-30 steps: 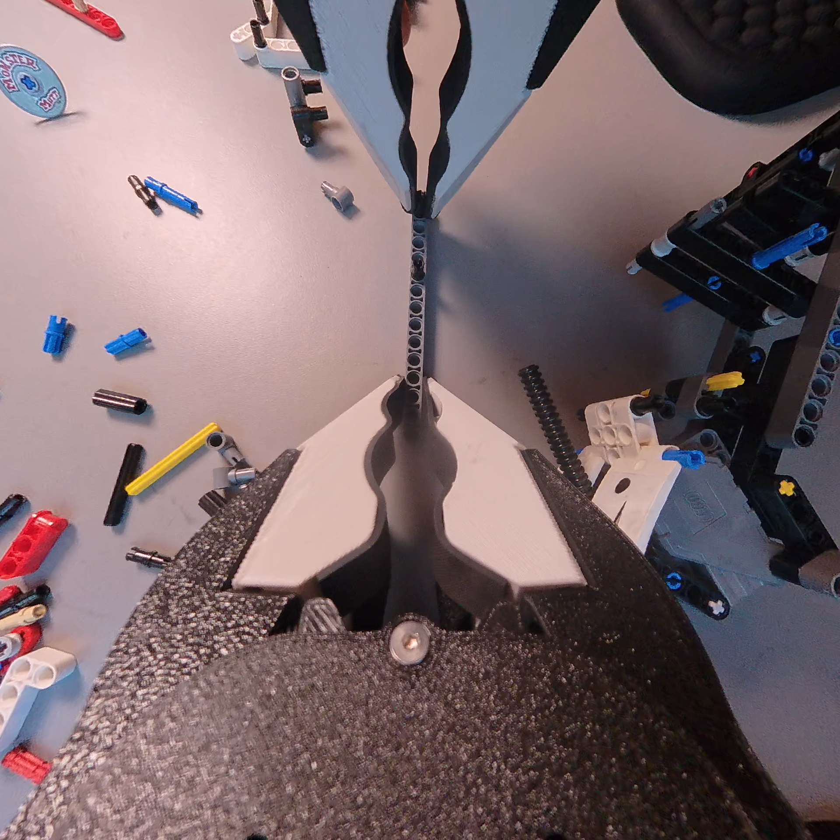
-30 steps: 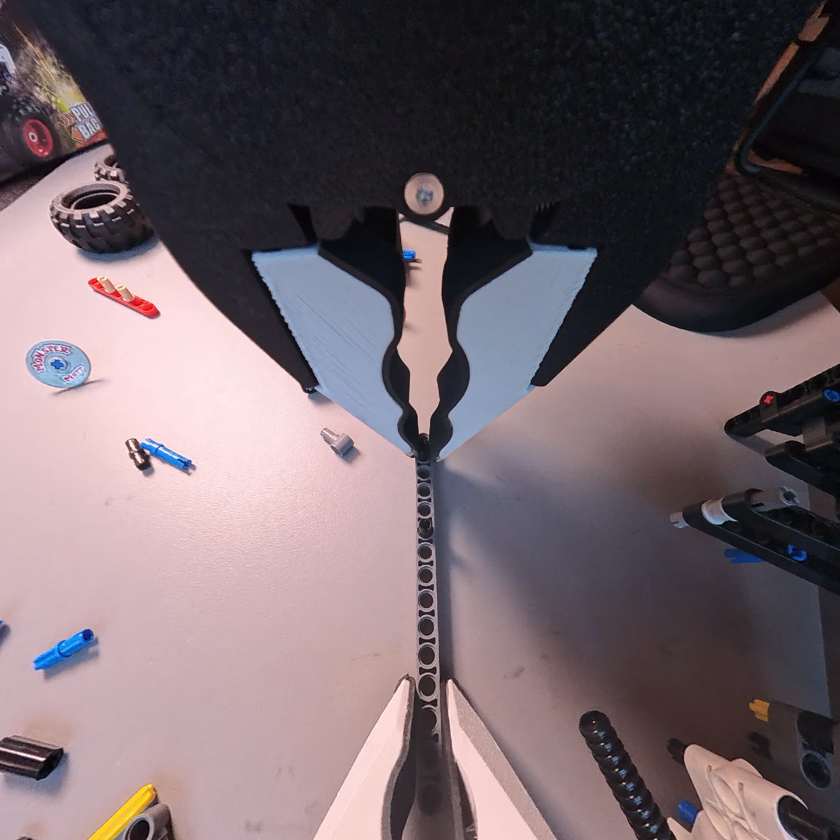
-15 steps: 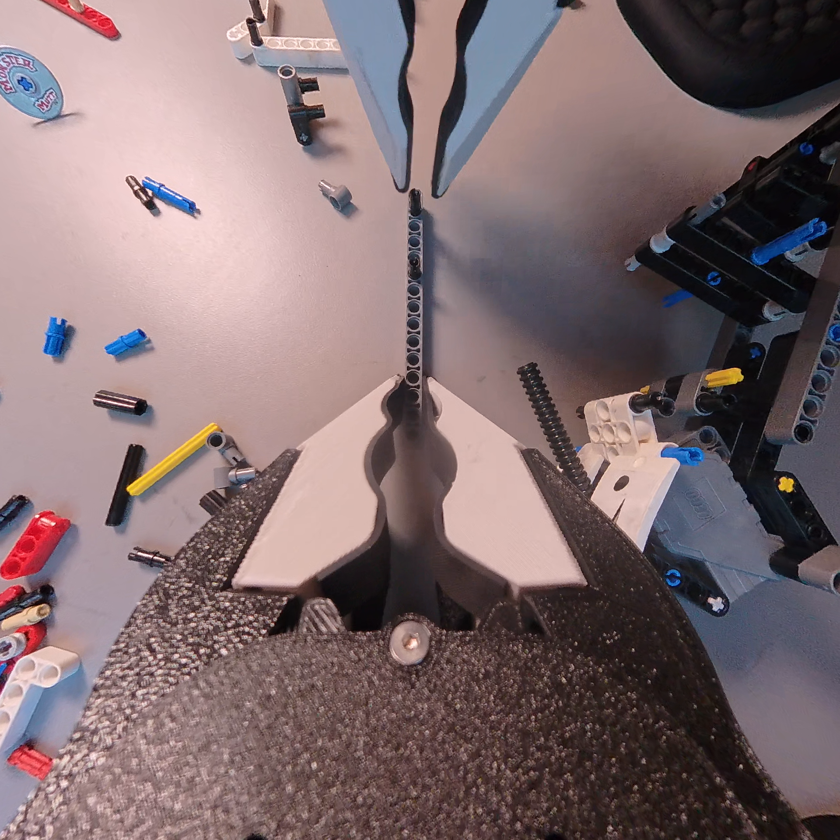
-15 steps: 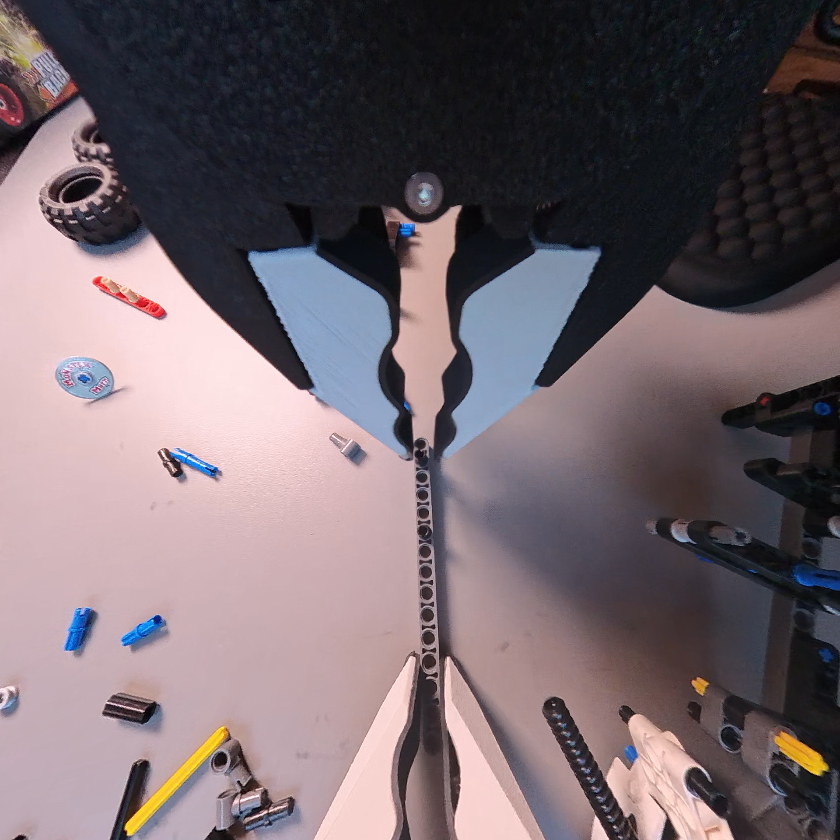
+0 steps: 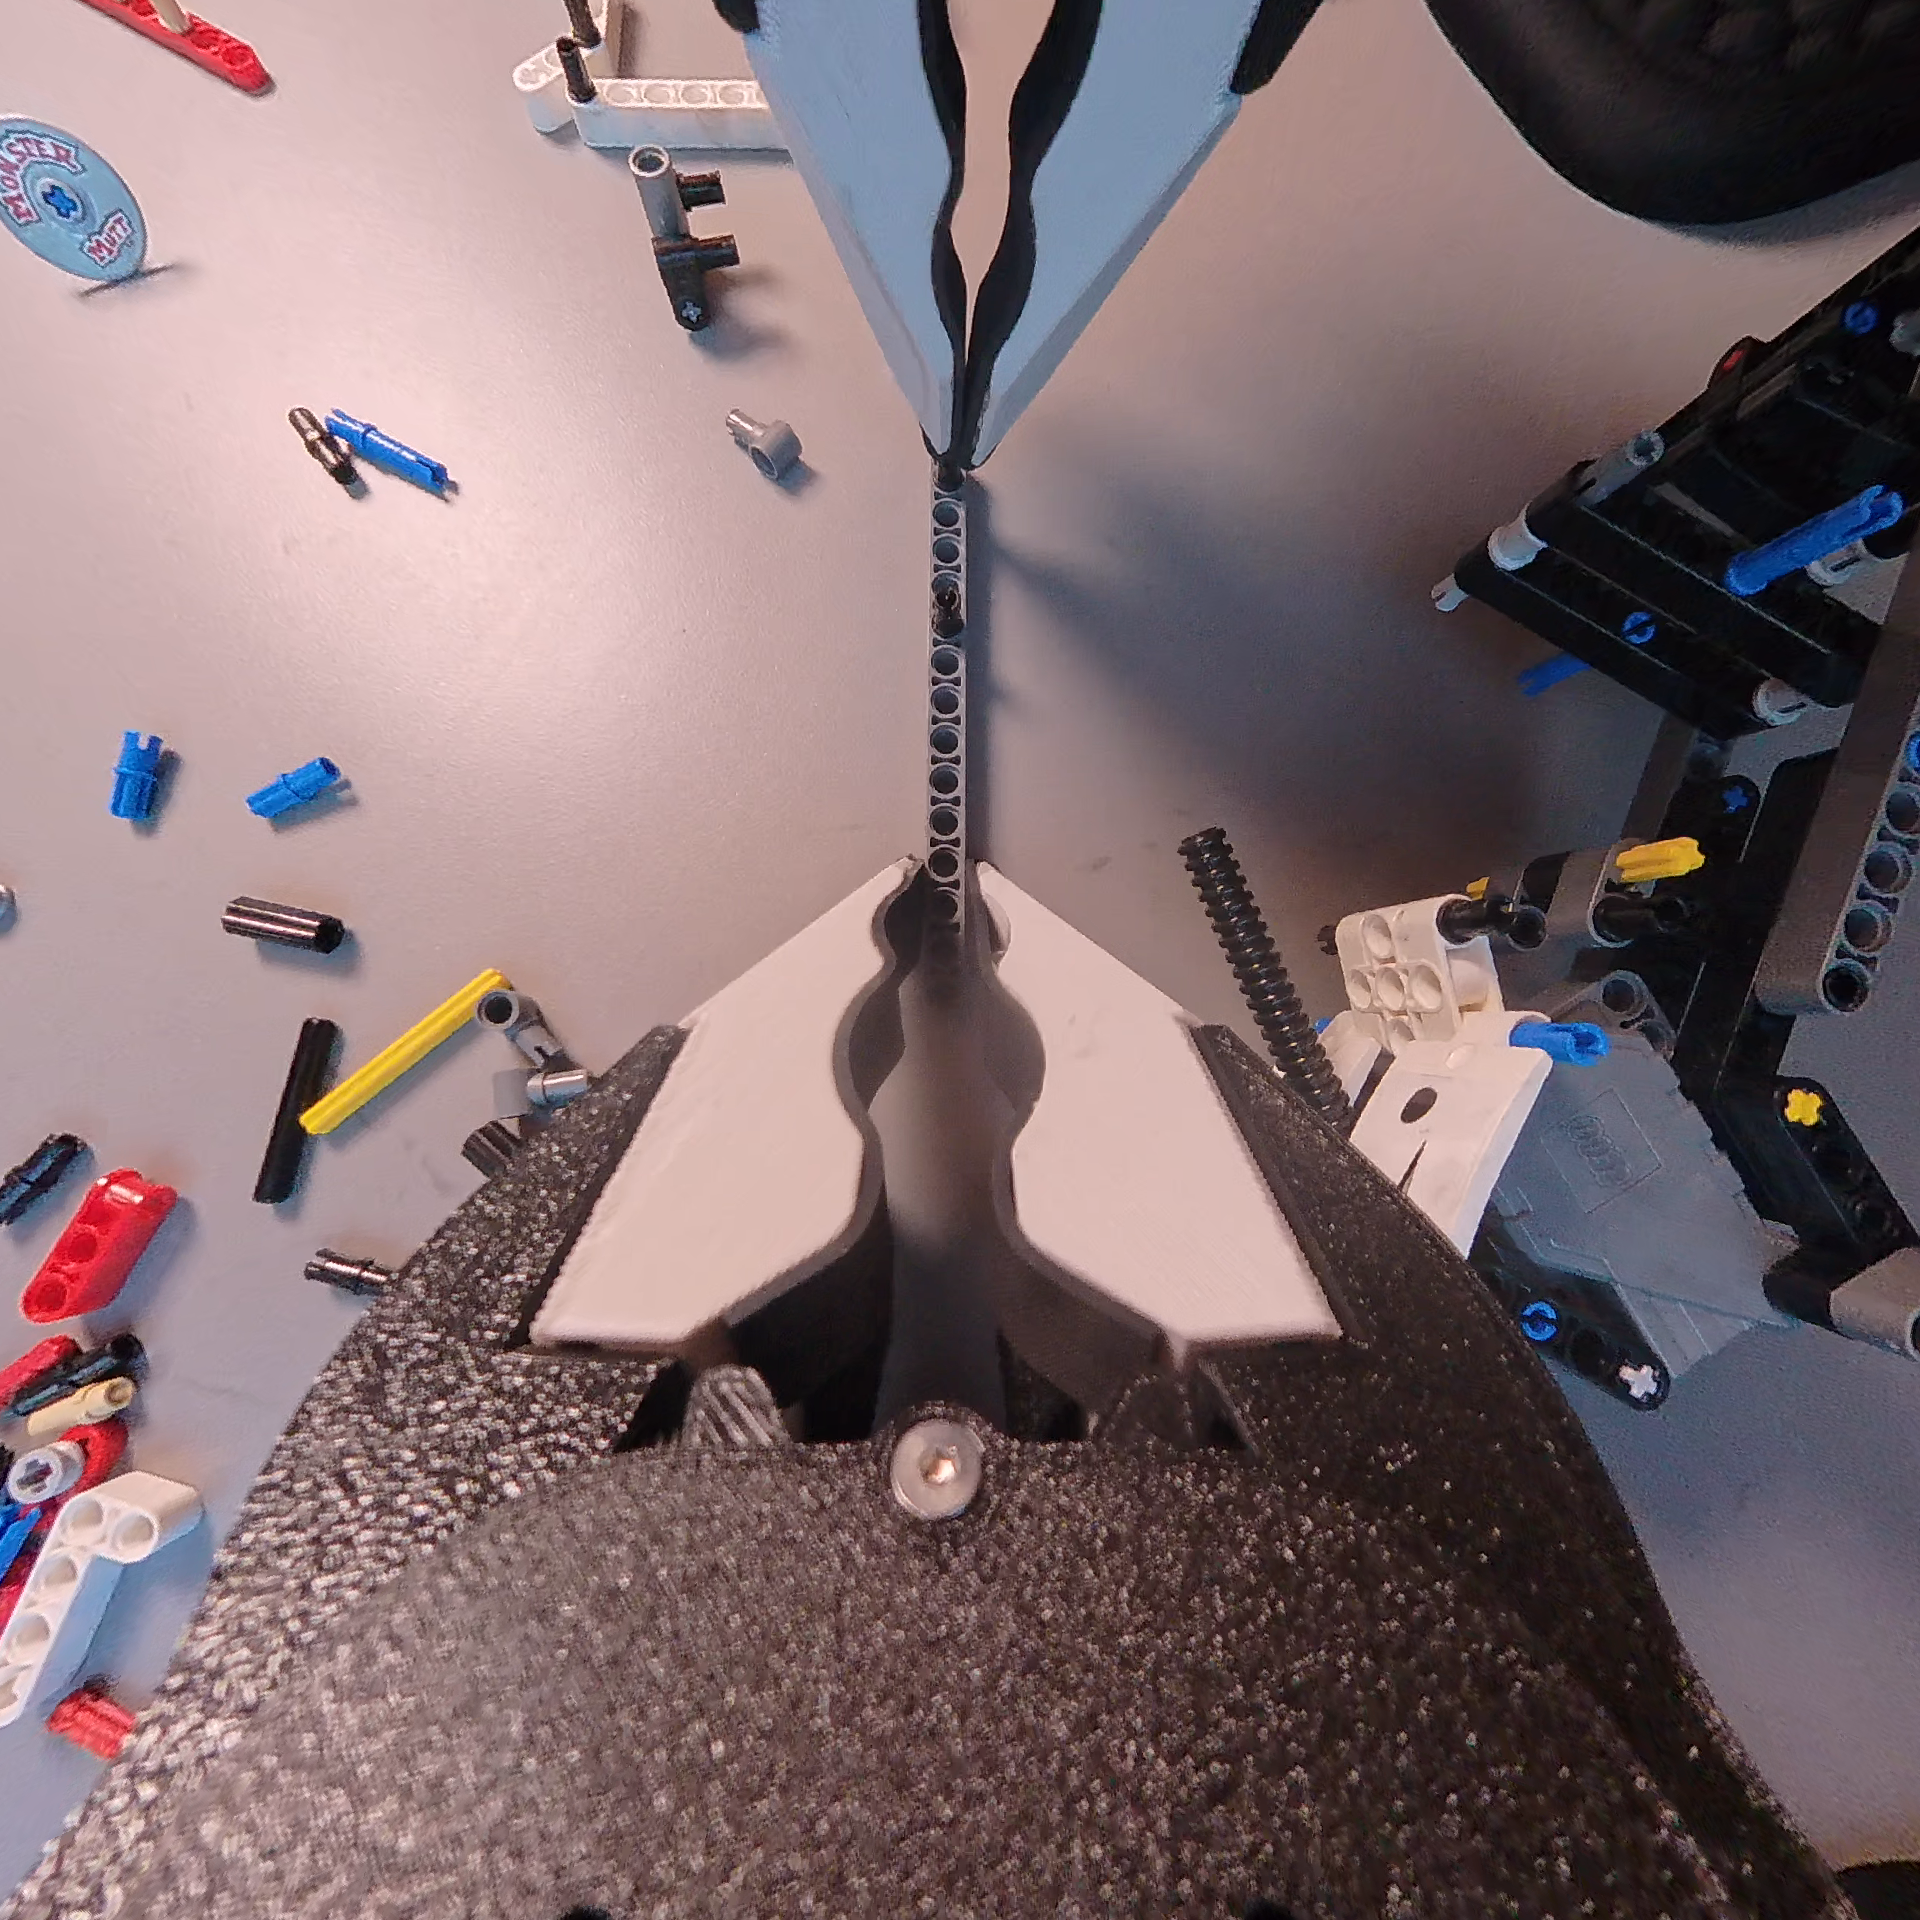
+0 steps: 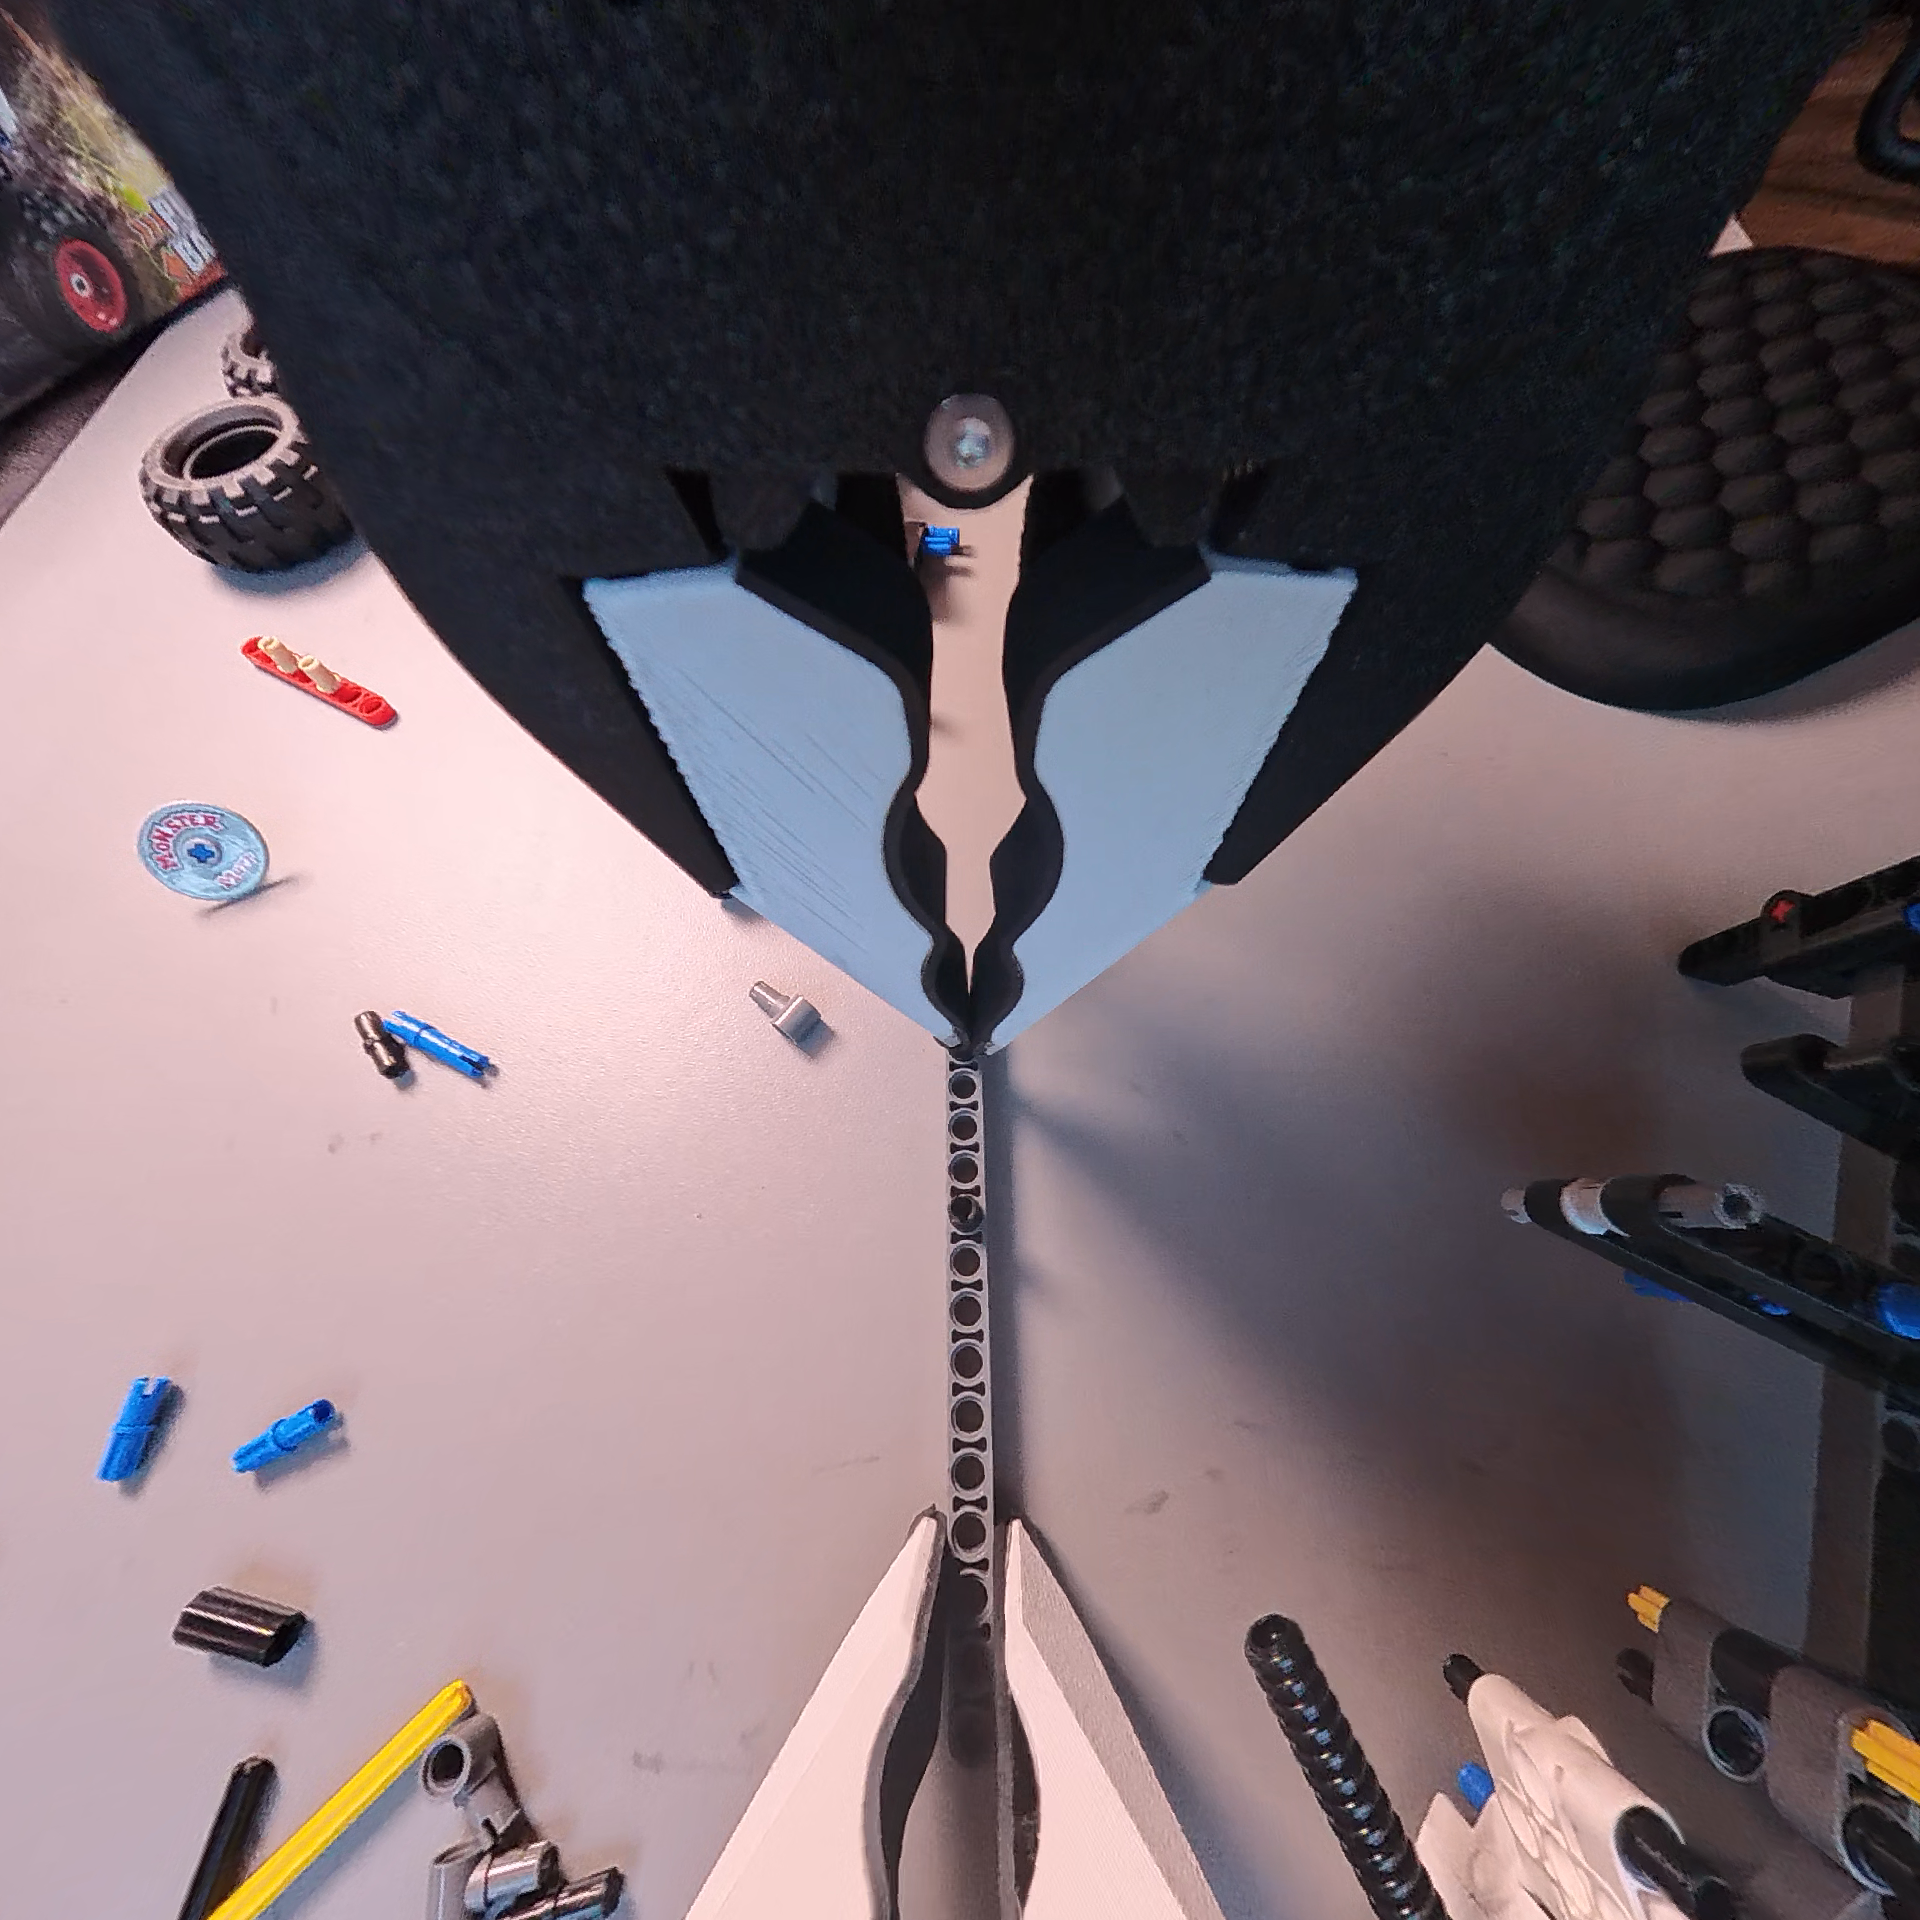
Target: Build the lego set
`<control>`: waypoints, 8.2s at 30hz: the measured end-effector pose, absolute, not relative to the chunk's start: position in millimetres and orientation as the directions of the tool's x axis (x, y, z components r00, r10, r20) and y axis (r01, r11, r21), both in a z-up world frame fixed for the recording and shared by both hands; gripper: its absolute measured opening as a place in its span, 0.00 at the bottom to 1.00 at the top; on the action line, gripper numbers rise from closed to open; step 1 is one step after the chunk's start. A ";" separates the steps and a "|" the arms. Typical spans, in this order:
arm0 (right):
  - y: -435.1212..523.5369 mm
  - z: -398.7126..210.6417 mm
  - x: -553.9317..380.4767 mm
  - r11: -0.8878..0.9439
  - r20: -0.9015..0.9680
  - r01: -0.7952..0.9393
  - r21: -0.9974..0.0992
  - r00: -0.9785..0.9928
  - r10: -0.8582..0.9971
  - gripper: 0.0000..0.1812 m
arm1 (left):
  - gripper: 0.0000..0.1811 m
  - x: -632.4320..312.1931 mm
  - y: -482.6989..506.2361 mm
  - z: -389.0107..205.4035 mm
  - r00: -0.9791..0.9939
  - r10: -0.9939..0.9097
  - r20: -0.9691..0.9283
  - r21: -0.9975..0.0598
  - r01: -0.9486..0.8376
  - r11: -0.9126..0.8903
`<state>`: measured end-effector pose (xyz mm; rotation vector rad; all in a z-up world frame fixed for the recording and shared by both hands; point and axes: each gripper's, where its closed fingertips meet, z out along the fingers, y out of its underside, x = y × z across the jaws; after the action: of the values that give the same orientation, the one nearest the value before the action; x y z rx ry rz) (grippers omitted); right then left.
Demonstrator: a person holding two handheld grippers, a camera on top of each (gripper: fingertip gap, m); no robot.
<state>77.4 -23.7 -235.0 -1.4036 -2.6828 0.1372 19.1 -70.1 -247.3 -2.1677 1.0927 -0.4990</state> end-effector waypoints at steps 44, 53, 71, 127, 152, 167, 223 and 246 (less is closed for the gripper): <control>127.3 -64.3 22.2 0.199 0.225 0.122 -0.972 0.271 0.936 0.09 | 0.07 11.1 -69.6 -246.9 0.673 -0.738 0.037 -0.717 -0.497 -0.489; 292.9 -23.3 -52.7 0.265 0.299 0.141 -0.954 0.524 0.798 0.09 | 0.04 9.9 -71.0 -247.1 0.688 -0.726 0.014 -0.719 -0.498 -0.485; 335.4 -30.4 -89.6 0.223 0.281 0.171 -0.960 0.552 0.785 0.00 | 0.04 9.8 -71.3 -247.0 0.686 -0.726 0.049 -0.721 -0.478 -0.501; -37.0 -239.8 37.3 0.568 0.058 0.595 -0.569 -0.660 0.749 0.03 | 0.07 41.1 -37.7 -247.0 0.615 -0.788 0.033 -0.697 -0.551 -0.459; -14.6 -211.5 55.1 0.445 0.040 0.634 -0.633 -0.547 0.836 0.02 | 0.04 43.1 -40.2 -247.4 0.616 -0.786 0.043 -0.669 -0.566 -0.481; -21.1 -228.7 53.8 0.453 0.028 0.655 -0.605 -0.551 0.834 0.02 | 0.04 43.2 -40.2 -247.6 0.627 -0.777 0.059 -0.683 -0.543 -0.489; -26.2 -233.8 53.7 0.667 0.056 0.687 -0.288 -0.684 0.728 0.00 | 0.04 43.1 -40.4 -247.0 0.645 -0.761 0.068 -0.695 -0.517 -0.501; -27.1 -239.0 48.4 0.503 0.089 0.707 -0.498 -0.535 0.840 0.03 | 0.04 43.3 -40.3 -247.1 0.657 -0.751 0.064 -0.716 -0.495 -0.493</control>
<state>48.4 -27.1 -239.0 -1.2959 -2.4300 0.5871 43.3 -40.3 -247.1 -2.1929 0.9603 -0.4877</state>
